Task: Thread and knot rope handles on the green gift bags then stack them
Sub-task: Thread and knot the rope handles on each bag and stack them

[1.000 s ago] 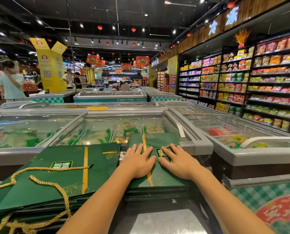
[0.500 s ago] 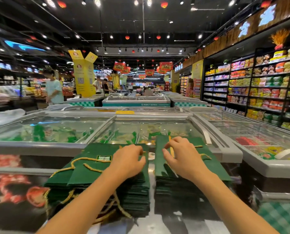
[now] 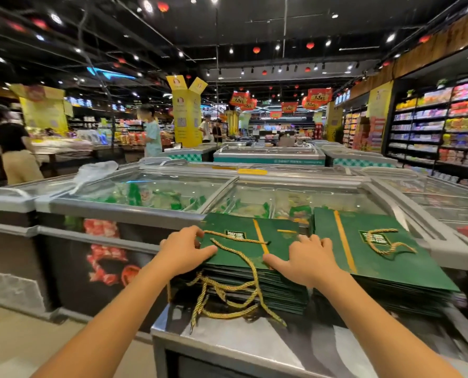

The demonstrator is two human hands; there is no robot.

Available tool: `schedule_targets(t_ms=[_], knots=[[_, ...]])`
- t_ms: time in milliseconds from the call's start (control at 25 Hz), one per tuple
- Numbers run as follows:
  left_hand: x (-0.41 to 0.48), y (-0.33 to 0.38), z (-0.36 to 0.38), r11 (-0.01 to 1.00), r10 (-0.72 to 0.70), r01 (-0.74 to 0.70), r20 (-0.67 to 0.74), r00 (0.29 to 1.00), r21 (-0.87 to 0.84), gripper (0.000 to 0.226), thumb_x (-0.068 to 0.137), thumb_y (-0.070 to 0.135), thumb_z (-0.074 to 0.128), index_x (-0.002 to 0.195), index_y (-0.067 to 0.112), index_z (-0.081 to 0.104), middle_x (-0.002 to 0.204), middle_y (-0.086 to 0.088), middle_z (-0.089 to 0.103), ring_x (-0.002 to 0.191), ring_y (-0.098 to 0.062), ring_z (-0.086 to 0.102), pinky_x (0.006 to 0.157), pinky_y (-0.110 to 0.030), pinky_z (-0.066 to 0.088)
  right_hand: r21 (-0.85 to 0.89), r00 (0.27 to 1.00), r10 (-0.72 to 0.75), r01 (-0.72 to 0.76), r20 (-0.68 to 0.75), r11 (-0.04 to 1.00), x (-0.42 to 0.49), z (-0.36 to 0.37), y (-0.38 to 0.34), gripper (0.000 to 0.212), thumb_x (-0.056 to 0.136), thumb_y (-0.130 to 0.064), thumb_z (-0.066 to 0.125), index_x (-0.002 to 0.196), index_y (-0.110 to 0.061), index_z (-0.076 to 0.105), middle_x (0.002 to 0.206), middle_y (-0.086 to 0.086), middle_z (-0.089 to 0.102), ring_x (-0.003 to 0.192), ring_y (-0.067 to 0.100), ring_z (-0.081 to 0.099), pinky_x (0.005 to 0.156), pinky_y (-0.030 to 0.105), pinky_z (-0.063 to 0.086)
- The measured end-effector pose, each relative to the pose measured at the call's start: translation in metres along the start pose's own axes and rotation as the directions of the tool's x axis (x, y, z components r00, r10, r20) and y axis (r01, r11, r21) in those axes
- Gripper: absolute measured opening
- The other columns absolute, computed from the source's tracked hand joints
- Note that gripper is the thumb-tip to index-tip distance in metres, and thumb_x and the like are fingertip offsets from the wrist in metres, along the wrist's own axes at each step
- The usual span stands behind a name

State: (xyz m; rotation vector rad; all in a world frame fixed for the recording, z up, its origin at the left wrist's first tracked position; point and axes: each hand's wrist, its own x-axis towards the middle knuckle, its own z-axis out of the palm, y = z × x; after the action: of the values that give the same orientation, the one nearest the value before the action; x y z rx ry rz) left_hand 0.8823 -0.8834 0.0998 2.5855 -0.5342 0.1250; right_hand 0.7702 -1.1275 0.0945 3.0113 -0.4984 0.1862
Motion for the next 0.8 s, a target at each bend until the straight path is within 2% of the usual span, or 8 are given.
schedule_targets(t_ms=[120,320,440,560,640,680,760,800], knots=[[-0.008,0.000,0.005,0.998,0.041,-0.045,-0.077,0.996,-0.048,0.054,0.089,0.051,0.067,0.134,0.024,0.055,0.118,0.002,0.066,0.113,-0.022,0.061,0.106,-0.046,0.043,0.001,1.000,0.027,-0.027,-0.012,1.000,0.002,0.000,-0.006,0.081,0.085,-0.089,0.021,0.076,-0.015,0.054,0.119,0.008,0.060,0.117,0.029,0.048,0.104,0.049,0.030],[-0.014,0.000,0.005,0.948,0.016,-0.084,-0.219,0.976,-0.308,0.043,0.086,0.031,0.076,0.126,0.023,0.062,0.112,-0.001,0.066,0.104,-0.018,0.063,0.097,-0.039,0.052,0.135,0.997,0.072,-0.069,-0.014,0.988,0.000,-0.011,-0.006,0.077,0.077,-0.094,0.036,0.064,-0.018,0.045,0.077,-0.002,0.048,0.091,0.025,0.050,0.089,0.041,0.032],[-0.022,0.003,-0.005,0.870,-0.015,-0.127,-0.283,0.959,-0.477,0.039,0.087,0.021,0.076,0.124,0.023,0.064,0.111,0.003,0.065,0.103,-0.015,0.063,0.096,-0.037,0.052,0.185,0.990,0.103,-0.084,-0.098,0.979,-0.007,-0.015,-0.008,0.075,0.075,-0.092,0.044,0.064,-0.017,0.049,0.077,-0.002,0.048,0.092,0.025,0.052,0.083,0.039,0.030],[-0.038,0.005,-0.011,0.784,-0.013,-0.194,-0.328,0.944,-0.589,0.037,0.088,0.016,0.075,0.124,0.024,0.066,0.116,0.008,0.064,0.110,-0.014,0.062,0.099,-0.036,0.051,0.322,0.957,0.165,-0.082,-0.239,0.943,-0.019,-0.018,-0.006,0.073,0.073,-0.088,0.054,0.085,-0.017,0.064,0.094,-0.002,0.056,0.101,0.024,0.054,0.083,0.038,0.033],[-0.052,0.007,-0.012,0.709,0.001,-0.228,-0.322,0.947,-0.667,0.039,0.088,0.012,0.075,0.123,0.026,0.065,0.120,0.008,0.064,0.109,-0.015,0.065,0.097,-0.034,0.052,0.514,0.931,0.172,0.020,-0.323,0.857,-0.039,-0.023,0.000,0.064,0.072,-0.079,0.065,0.096,-0.020,0.064,0.100,-0.004,0.057,0.102,0.019,0.056,0.084,0.036,0.043],[-0.062,0.010,-0.011,0.648,0.011,-0.231,-0.294,0.956,-0.726,0.041,0.088,0.009,0.074,0.124,0.027,0.064,0.121,0.005,0.063,0.106,-0.017,0.068,0.094,-0.035,0.056,0.624,0.926,0.176,0.078,-0.335,0.778,-0.053,-0.024,0.005,0.056,0.075,-0.069,0.072,0.100,-0.020,0.060,0.100,-0.007,0.057,0.098,0.013,0.057,0.081,0.030,0.046],[-0.081,0.019,-0.005,0.515,0.030,-0.199,-0.214,0.976,-0.834,0.048,0.088,0.002,0.071,0.127,0.027,0.061,0.121,0.001,0.061,0.097,-0.019,0.073,0.083,-0.036,0.061,0.788,0.932,0.202,0.123,-0.300,0.603,-0.084,-0.027,0.015,0.051,0.079,-0.048,0.082,0.111,-0.022,0.052,0.096,-0.014,0.059,0.084,0.001,0.062,0.072,0.018,0.051],[-0.090,0.023,0.001,0.468,0.037,-0.176,-0.179,0.983,-0.866,0.051,0.088,-0.002,0.070,0.130,0.027,0.059,0.119,0.000,0.060,0.094,-0.019,0.074,0.079,-0.034,0.062,0.836,0.935,0.218,0.127,-0.281,0.534,-0.098,-0.024,0.021,0.054,0.079,-0.043,0.084,0.117,-0.023,0.051,0.094,-0.014,0.062,0.078,0.000,0.066,0.070,0.022,0.056]])
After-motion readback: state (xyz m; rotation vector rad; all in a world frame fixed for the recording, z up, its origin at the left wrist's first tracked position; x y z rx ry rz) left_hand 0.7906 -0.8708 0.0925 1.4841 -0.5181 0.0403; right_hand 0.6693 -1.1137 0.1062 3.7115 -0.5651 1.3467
